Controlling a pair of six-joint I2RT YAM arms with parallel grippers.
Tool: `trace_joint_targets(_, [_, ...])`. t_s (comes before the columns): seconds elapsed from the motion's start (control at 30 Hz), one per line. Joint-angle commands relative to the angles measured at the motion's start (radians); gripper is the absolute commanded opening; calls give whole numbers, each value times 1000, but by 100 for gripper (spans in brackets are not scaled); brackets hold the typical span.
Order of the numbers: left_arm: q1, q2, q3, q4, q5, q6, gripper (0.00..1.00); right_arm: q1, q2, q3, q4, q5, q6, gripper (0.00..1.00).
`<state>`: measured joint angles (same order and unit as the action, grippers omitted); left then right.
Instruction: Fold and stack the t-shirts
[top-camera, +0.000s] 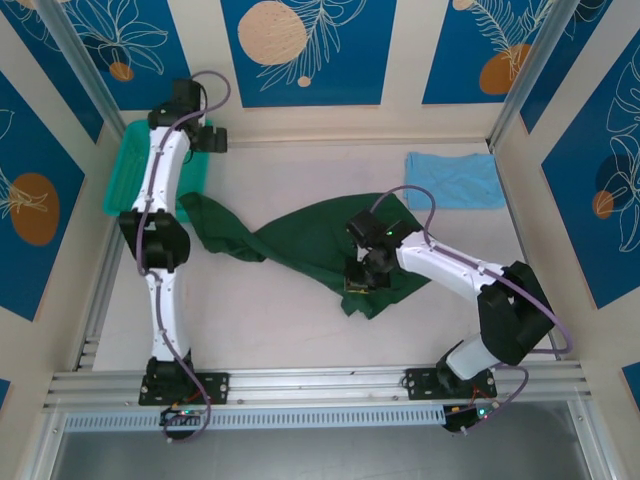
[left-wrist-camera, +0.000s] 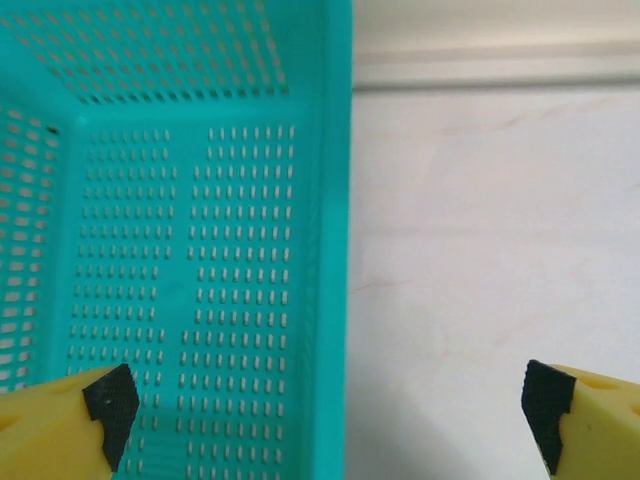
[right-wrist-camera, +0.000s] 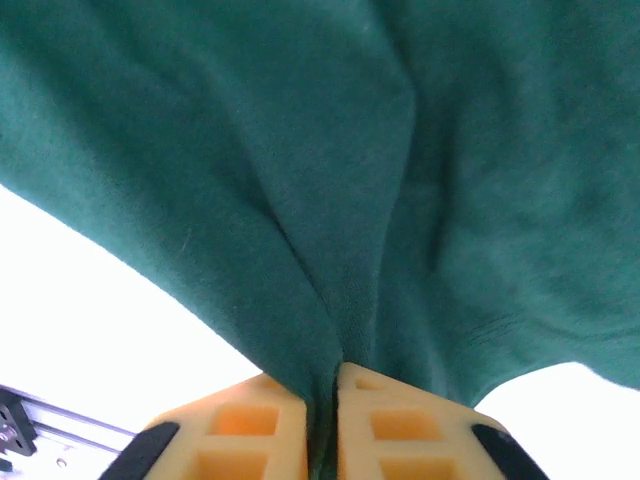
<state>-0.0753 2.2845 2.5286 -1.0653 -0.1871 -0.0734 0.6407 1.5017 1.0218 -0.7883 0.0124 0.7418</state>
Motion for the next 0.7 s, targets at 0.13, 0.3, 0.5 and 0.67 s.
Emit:
trace_joint_targets(0.13, [-161,-279,-322,15,292,-317,97,-118,-48,-34,48,-120,51,27])
trace_joint_targets(0.3, [-366,-467,-749,173,450,-417,92,-250,-129,-58,37,-170,74,54])
trace_joint_targets(0.5, [-464,-593,-1115,254,646,-427,81,-485,-237,-96,-73,-49,98,61])
trace_joint_targets(0.67, [-525,-660,-1268,209,721,-299,70,-736,-239,-158,-54,23,117,60])
